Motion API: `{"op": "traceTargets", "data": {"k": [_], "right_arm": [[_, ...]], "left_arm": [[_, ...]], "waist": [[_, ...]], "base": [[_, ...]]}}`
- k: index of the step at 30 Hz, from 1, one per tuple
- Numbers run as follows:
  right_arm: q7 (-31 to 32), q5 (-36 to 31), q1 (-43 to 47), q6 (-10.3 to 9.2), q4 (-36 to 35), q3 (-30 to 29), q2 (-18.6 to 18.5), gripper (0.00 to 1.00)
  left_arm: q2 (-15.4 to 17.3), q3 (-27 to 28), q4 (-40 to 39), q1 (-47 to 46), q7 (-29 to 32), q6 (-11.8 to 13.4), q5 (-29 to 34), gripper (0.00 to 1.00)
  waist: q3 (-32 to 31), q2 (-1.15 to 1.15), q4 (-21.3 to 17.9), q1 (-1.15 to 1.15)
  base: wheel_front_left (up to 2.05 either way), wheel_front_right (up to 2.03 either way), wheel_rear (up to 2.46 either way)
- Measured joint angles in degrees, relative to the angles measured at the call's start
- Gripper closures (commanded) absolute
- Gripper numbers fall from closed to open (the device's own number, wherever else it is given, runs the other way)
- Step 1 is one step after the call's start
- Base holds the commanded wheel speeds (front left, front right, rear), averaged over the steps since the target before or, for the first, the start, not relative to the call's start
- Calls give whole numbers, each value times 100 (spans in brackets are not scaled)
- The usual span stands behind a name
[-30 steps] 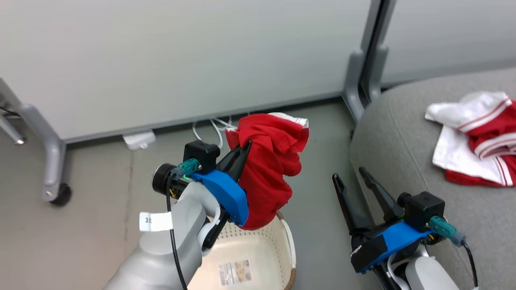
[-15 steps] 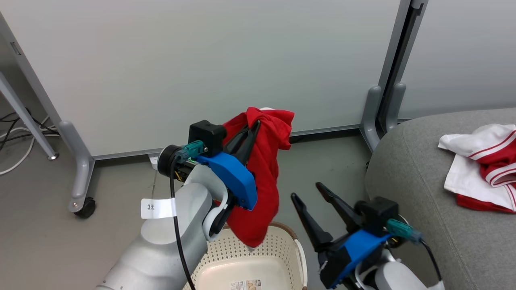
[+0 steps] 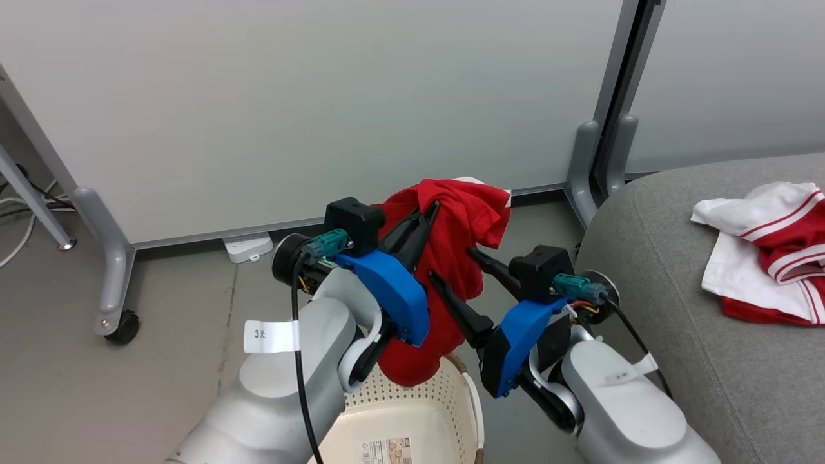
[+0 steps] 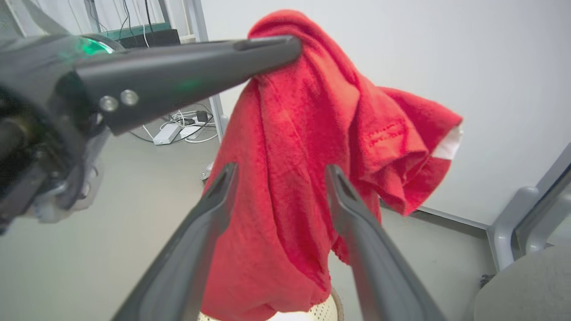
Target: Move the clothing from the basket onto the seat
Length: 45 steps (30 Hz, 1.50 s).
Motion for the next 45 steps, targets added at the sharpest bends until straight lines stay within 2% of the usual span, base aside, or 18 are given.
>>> {"op": "traceTargets", "data": {"k": [4,11,13,14,15,16,27,45], "right_arm": [[-124,134,-467,0,682,187,26,0],[-229,1199,-982,0,1317,1079,46,0],[-377,1395,-1168,1,1690,1296,49,0],[-412,1446,-1220,1,1831,1330,49,42],[-435,1473,-1261,0,1969,1374,47,67],[-489,1521,-1283,0,2048,1428,44,100],[-792,2025,-1488,0,2455,2089,47,100],[-1092,2568,-1668,1,2715,2643,47,100]], "left_arm": [[-41,-46,-49,-2,22,-4,-32,100],[-97,-158,-123,-9,49,-54,-109,100],[-116,-198,-163,-13,57,-59,-167,100],[-122,-209,-178,-14,57,-65,-191,100],[-126,-219,-190,-17,58,-66,-194,100],[-130,-230,-198,-20,58,-71,-209,100],[-116,-292,-145,-52,47,-81,-281,100],[-67,-297,-100,-43,12,-32,-393,100]], "waist": [[28,0,5,0],[48,0,71,0],[51,0,100,0],[50,0,111,0],[46,0,122,0],[42,0,133,0],[-42,0,100,0],[-93,0,-56,0]], "base": [[0,0,0],[0,0,0],[0,0,0],[0,0,0],[0,0,0],[0,0,0],[0,0,0],[0,0,0]]}}
